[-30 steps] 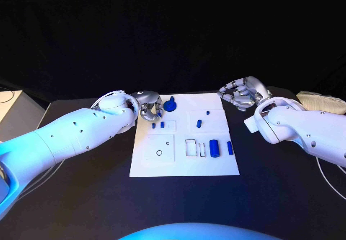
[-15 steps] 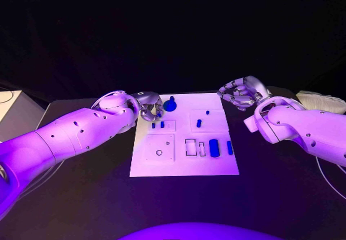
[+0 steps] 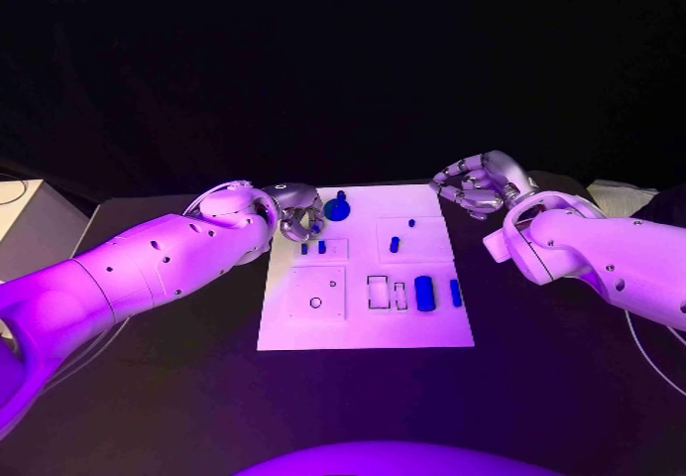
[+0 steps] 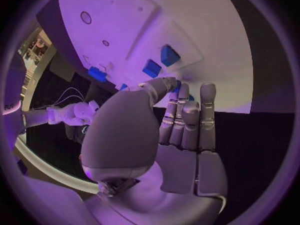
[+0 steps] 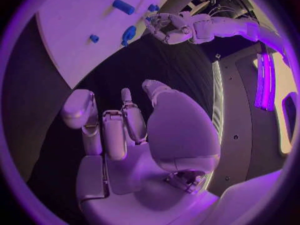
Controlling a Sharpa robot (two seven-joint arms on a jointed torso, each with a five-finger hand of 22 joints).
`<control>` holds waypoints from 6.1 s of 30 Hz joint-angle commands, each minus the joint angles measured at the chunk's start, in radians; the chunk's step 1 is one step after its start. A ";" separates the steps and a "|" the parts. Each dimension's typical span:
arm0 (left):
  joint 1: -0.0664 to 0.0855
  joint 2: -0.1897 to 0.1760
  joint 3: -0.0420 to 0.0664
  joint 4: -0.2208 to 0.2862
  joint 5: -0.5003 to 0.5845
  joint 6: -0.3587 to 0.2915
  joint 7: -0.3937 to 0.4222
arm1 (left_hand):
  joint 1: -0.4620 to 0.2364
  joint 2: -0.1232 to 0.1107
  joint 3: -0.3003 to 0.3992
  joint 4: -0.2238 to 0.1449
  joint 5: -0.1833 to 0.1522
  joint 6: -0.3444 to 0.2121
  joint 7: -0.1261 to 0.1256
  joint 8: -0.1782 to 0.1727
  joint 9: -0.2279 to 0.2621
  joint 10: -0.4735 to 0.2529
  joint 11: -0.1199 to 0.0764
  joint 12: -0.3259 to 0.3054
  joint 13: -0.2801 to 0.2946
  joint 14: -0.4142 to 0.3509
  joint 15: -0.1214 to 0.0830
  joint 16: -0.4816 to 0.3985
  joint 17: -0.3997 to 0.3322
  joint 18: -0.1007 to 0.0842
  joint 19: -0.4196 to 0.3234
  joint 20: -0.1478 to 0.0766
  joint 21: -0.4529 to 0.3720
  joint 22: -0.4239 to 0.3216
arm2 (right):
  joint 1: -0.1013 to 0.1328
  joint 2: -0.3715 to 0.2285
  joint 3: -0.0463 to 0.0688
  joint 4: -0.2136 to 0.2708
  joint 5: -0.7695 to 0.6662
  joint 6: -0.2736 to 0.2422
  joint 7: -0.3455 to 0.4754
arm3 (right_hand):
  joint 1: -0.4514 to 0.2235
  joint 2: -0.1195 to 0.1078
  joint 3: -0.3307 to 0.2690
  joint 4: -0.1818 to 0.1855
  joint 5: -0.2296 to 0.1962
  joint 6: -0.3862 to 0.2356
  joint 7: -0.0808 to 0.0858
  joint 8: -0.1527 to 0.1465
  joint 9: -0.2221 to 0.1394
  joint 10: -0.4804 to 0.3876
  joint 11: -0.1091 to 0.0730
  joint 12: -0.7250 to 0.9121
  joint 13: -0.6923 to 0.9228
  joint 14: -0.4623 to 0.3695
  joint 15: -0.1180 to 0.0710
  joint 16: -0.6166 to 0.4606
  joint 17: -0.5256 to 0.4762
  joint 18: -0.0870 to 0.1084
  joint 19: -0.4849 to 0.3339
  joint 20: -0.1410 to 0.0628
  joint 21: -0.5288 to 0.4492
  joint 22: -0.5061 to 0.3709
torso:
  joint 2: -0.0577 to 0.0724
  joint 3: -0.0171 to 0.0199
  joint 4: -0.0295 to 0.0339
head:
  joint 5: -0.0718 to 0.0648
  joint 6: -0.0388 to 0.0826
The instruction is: Assemble the parts on the task board
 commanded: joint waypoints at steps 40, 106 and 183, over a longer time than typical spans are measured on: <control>-0.008 0.000 -0.011 0.007 0.006 -0.013 0.007 | -0.012 -0.008 -0.008 -0.002 -0.005 -0.073 0.001 -0.064 -0.017 0.000 0.003 -0.042 0.003 -0.017 0.000 -0.013 -0.015 0.006 -0.023 0.002 -0.032 -0.037 | -0.003 -0.002 0.000 -0.001 -0.004 0.006 0.011 | 0.007 0.003 0.004 0.001 0.003 -0.007 0.001 0.007 0.001 0.002 0.000 0.002 0.079 0.050 0.006 -0.004 0.131 0.004 0.005 0.002 -0.011 -0.004 | 0.000 -0.0002 0.0009 | -0.002 -0.003; -0.009 -0.071 0.044 0.026 0.025 0.004 -0.025 | -0.028 -0.041 -0.053 0.025 -0.003 -0.181 -0.053 -0.132 -0.056 -0.115 0.039 -0.068 0.022 -0.180 0.033 -0.073 -0.211 0.007 -0.052 0.031 -0.083 -0.076 | -0.004 -0.006 0.000 -0.002 -0.002 0.007 0.010 | 0.006 0.002 0.005 0.001 0.003 -0.008 0.001 0.008 0.001 0.001 0.000 0.001 0.078 0.050 0.006 -0.004 0.131 0.004 0.006 0.002 -0.011 -0.003 | -0.001 -0.0015 0.0007 | -0.004 -0.002; -0.196 -0.367 0.186 0.504 1.343 -0.109 0.333 | -0.048 0.005 -0.049 0.048 -0.005 -0.097 0.047 -0.028 -0.077 0.084 0.058 -0.382 -0.057 -0.213 0.081 -1.063 -0.500 0.001 -0.157 0.083 -0.615 -0.432 | -0.048 0.229 -0.025 -0.233 -0.876 0.261 -0.182 | 0.157 -0.087 0.341 -0.179 -0.175 0.073 0.001 0.033 0.025 -0.291 0.028 -1.188 -1.076 0.030 0.022 -0.124 -0.036 -0.008 0.066 0.007 0.030 0.067 | -0.004 -0.0054 0.0083 | -0.053 0.040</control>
